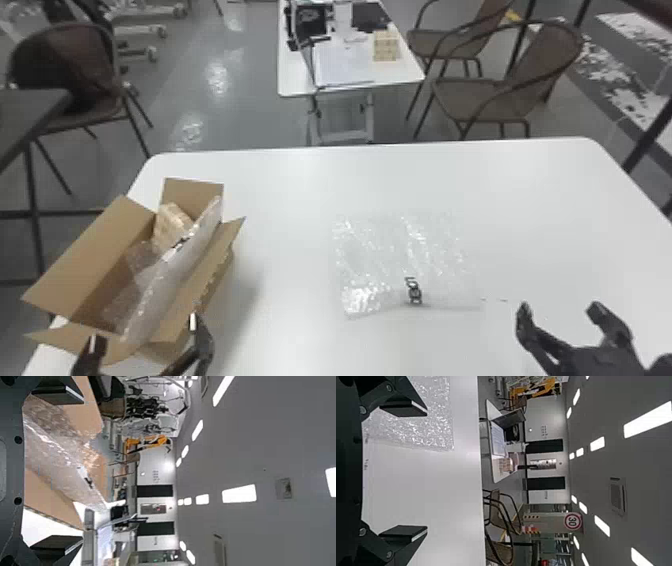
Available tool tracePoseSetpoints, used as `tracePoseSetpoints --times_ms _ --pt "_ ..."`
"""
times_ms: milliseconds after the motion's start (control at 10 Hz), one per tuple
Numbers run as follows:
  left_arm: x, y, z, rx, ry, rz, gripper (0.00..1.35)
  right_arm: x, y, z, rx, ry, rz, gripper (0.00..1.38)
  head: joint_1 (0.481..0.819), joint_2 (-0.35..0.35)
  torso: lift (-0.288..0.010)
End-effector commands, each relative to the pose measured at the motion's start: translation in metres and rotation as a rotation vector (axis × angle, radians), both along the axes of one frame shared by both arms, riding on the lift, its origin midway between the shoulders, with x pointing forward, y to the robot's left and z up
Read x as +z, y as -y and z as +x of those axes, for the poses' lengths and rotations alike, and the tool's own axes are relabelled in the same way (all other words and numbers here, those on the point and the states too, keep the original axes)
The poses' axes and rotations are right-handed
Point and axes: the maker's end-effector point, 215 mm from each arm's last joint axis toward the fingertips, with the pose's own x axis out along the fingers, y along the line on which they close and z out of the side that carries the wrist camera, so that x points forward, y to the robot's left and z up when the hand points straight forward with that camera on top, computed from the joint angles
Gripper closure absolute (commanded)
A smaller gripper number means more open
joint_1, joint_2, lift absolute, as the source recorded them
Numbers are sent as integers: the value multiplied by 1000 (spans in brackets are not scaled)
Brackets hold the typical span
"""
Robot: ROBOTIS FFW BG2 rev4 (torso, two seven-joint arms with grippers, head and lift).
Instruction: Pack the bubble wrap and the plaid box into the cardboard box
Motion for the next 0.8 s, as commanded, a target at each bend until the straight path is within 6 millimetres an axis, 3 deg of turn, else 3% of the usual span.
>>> tracePoseSetpoints --times_ms 0,300,500,700 --pt "-26 -5 -11 -16 -113 15 94 -11 0 -20 11 -47 -23 245 695 82 -102" --pt "-53 -6 -27 -17 -204 -4 96 -31 -17 -46 72 -115 -26 245 695 111 -102" --pt "-55 -1 -23 -87 -218 1 98 -32 -26 -46 83 -116 -11 245 695 129 -102" --pt "-61 1 -27 -92 -236 -9 98 -32 -21 -49 66 -119 -17 245 695 140 -102"
